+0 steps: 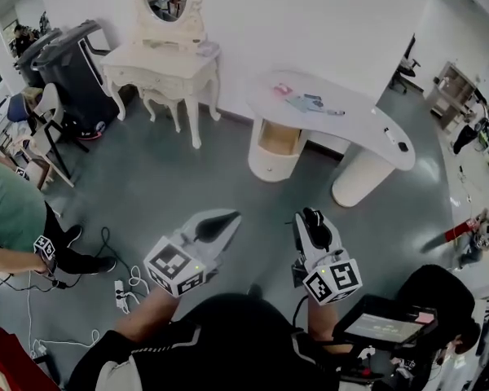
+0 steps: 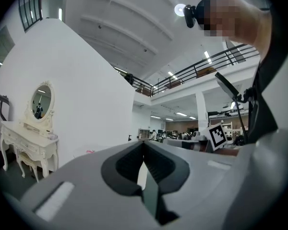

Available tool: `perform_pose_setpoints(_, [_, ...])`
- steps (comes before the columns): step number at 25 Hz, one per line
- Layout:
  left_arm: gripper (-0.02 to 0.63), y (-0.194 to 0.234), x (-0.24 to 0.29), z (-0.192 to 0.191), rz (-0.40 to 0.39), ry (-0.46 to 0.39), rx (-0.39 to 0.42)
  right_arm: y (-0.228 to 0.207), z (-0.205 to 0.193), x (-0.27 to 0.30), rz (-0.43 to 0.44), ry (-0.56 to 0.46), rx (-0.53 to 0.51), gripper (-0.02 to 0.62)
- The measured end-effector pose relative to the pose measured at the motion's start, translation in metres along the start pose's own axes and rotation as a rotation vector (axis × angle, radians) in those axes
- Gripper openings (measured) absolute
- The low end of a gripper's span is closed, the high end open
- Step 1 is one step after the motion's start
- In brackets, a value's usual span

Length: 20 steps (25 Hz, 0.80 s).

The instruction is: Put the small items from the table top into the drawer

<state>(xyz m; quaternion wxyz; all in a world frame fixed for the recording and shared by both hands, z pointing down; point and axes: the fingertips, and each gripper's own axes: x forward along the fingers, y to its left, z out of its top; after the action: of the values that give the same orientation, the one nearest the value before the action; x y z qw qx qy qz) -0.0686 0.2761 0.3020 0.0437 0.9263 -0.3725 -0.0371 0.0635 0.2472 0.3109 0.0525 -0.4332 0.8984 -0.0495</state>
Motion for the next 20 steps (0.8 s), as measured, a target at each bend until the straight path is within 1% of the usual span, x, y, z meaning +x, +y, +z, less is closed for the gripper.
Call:
perform_pose_setpoints(3, [0.0,0.004,0.022,0.001,0.013,0.0,-0.01,-0.019,0.003,0.007,0.024,0.001,0.008,0.094])
perform_pose_setpoints(7, [0.0,0.0,0.057,0.004,0.004,-0.004,-0.014,-0.049,0.01,0.013,0.05,-0.01,-0.004,0.094])
perform_pose_setpoints(14, [0.0,-0.001,0.109,-0.007,0.024,0.032,-0.012,-0.096,0.013,0.019,0.086,-0.013,0.009,0.094])
perform_pose_setpoints(17, [0.0,-0.004,0.126,-0.009,0.032,0.05,0.004,-0.115,0.016,0.022,0.095,-0.019,0.013,0.094])
perform_pose_setpoints(20, [0.0,0.002,0.129,-0.014,0.062,0.071,0.002,-0.124,0.011,0.029,0.106,-0.012,0.024,0.094])
